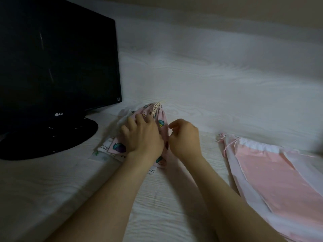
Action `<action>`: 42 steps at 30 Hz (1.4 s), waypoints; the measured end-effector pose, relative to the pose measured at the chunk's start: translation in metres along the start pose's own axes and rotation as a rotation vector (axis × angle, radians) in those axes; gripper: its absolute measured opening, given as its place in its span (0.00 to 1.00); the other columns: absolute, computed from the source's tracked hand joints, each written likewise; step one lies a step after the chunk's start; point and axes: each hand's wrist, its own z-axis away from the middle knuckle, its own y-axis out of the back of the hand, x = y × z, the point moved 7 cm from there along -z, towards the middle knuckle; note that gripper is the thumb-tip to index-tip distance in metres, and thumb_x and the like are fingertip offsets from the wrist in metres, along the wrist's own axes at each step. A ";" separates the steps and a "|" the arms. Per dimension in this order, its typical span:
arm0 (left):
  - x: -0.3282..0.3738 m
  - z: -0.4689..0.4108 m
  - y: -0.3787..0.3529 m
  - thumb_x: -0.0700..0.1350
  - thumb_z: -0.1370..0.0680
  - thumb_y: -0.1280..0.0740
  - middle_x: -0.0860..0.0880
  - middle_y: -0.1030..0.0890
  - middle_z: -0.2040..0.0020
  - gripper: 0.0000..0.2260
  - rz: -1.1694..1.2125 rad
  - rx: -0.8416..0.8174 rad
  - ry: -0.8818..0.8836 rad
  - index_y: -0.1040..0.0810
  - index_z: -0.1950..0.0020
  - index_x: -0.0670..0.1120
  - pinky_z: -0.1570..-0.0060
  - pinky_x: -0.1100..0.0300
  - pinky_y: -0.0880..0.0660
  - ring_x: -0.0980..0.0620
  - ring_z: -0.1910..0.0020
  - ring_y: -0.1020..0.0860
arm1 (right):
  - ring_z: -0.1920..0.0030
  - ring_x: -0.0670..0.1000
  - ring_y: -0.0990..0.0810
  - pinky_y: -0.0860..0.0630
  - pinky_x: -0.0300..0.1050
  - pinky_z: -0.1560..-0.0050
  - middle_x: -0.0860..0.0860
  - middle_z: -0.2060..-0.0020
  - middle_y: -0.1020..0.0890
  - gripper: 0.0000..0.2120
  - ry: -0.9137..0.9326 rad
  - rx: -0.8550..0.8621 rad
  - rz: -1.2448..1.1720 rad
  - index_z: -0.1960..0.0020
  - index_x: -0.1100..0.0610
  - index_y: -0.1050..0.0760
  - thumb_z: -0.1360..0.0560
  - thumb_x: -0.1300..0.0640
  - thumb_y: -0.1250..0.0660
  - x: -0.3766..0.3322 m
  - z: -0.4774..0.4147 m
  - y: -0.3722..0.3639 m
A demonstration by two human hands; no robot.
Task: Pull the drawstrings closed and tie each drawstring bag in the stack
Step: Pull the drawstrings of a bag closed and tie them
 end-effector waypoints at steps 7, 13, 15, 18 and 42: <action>0.060 0.025 -0.012 0.41 0.23 0.32 0.50 0.27 0.49 0.04 0.454 0.017 -0.530 0.24 0.50 0.47 0.52 0.50 0.27 0.44 0.48 0.22 | 0.47 0.56 0.18 0.22 0.47 0.49 0.55 0.50 0.15 0.15 -0.121 -0.014 0.177 0.46 0.56 0.18 0.28 0.65 0.38 0.031 0.006 0.057; 0.117 0.076 -0.044 0.51 0.19 0.34 0.50 0.19 0.40 0.12 0.576 -0.287 -0.711 0.19 0.39 0.48 0.39 0.52 0.24 0.50 0.40 0.21 | 0.49 0.60 0.18 0.20 0.51 0.51 0.56 0.49 0.17 0.13 -0.176 -0.090 0.432 0.47 0.54 0.20 0.30 0.63 0.33 0.076 0.025 0.106; 0.127 0.084 -0.051 0.58 0.21 0.38 0.51 0.18 0.38 0.19 0.564 -0.355 -0.738 0.21 0.35 0.51 0.39 0.53 0.24 0.50 0.39 0.20 | 0.47 0.64 0.20 0.24 0.50 0.53 0.59 0.48 0.19 0.11 -0.196 -0.102 0.576 0.45 0.56 0.22 0.27 0.55 0.29 0.092 0.034 0.115; 0.132 0.088 -0.061 0.62 0.23 0.40 0.52 0.18 0.42 0.21 0.505 -0.424 -0.776 0.21 0.36 0.53 0.41 0.49 0.22 0.50 0.43 0.20 | 0.41 0.66 0.21 0.24 0.54 0.46 0.62 0.43 0.20 0.16 -0.314 -0.119 0.642 0.39 0.58 0.27 0.23 0.52 0.33 0.120 0.050 0.121; 0.069 0.037 -0.027 0.34 0.23 0.28 0.46 0.23 0.58 0.20 0.947 0.085 -0.342 0.38 0.43 0.44 0.67 0.63 0.25 0.51 0.65 0.22 | 0.56 0.59 0.26 0.35 0.53 0.56 0.51 0.63 0.21 0.13 0.358 0.460 0.574 0.55 0.56 0.22 0.34 0.71 0.32 0.051 0.063 0.145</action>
